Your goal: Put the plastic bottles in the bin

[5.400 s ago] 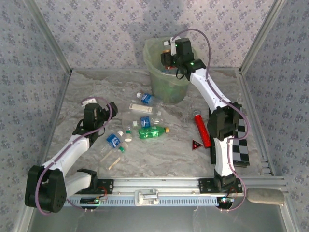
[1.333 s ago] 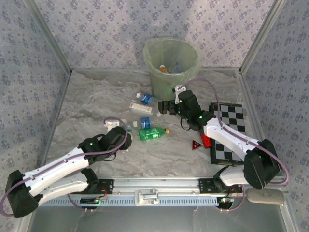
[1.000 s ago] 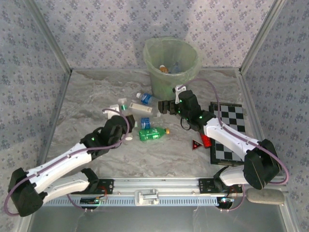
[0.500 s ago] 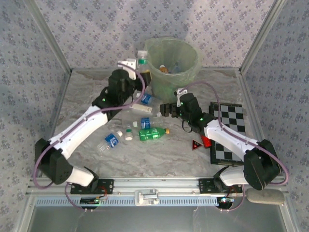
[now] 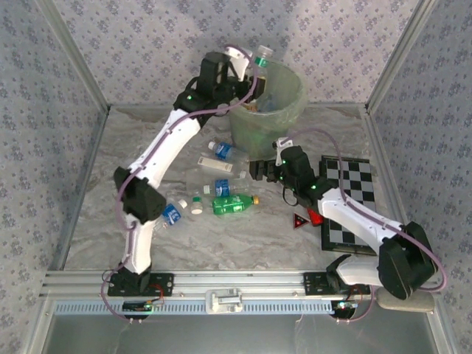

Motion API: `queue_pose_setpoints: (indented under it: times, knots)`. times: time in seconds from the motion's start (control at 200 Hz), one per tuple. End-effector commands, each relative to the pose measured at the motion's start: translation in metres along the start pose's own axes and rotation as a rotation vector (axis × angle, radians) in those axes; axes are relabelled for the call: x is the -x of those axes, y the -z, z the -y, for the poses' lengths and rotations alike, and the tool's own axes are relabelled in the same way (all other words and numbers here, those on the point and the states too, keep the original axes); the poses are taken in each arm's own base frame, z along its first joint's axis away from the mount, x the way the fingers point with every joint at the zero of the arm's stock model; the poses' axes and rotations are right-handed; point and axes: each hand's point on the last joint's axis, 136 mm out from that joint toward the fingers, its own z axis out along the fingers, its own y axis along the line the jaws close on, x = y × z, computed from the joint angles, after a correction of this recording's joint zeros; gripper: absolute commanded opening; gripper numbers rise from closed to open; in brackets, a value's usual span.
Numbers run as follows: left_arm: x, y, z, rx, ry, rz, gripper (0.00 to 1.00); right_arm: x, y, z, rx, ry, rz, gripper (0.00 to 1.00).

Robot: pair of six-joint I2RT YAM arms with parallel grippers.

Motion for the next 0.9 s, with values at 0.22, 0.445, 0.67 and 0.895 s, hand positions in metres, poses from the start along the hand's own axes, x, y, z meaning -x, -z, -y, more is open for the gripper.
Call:
queue_pose_setpoints:
  times: [0.22, 0.445, 0.67, 0.895]
  knots:
    - [-0.023, -0.041, 0.001, -0.074, 0.001, -0.066, 0.52, -0.003, 0.025, 0.013, -0.034, -0.041, 0.025, 1.00]
    - [-0.041, -0.059, -0.005, -0.068, 0.037, -0.085, 0.61, -0.002, 0.032, 0.019, -0.054, -0.046, 0.037, 1.00]
    - [-0.034, -0.057, -0.006, -0.062, 0.057, -0.066, 0.81, -0.004, 0.035, 0.021, -0.060, -0.050, 0.035, 1.00]
    - [-0.010, -0.036, -0.001, -0.065, 0.050, -0.030, 0.95, -0.001, 0.037, 0.022, -0.067, -0.046, 0.042, 1.00]
